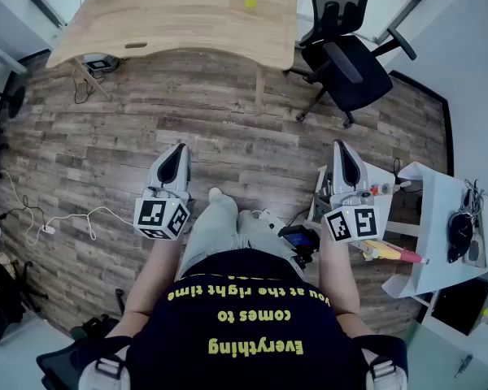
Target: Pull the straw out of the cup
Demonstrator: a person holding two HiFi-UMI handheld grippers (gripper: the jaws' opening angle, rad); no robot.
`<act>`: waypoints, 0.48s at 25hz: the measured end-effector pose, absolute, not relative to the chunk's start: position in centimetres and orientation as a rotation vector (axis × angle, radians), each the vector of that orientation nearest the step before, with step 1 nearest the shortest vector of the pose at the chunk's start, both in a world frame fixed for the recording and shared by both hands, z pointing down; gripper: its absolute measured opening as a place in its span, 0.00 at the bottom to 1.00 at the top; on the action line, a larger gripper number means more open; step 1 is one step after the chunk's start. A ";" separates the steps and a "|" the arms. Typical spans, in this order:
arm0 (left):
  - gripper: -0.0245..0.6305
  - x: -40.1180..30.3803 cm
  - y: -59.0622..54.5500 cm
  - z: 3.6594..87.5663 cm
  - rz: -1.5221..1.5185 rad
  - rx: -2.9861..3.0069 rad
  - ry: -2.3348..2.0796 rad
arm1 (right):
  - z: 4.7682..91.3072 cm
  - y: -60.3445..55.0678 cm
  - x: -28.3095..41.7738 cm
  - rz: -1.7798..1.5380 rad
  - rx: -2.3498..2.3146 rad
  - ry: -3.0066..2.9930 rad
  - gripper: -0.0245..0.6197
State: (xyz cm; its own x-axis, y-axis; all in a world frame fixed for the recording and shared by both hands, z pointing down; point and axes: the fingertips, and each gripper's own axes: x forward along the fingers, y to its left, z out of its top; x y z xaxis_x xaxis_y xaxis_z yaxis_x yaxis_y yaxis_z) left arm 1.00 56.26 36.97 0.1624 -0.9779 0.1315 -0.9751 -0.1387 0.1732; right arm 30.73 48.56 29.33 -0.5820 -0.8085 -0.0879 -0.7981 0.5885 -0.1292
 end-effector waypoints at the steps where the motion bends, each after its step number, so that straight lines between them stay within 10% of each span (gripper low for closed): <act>1: 0.04 1.0 56.3 37.0 -0.020 2.220 -1.901 | 29.3 48.6 30.7 -0.112 -1.363 2.672 0.05; 12: 0.04 0.6 56.3 36.7 -0.012 2.233 -1.904 | 29.4 48.8 30.7 -0.127 -1.356 2.662 0.05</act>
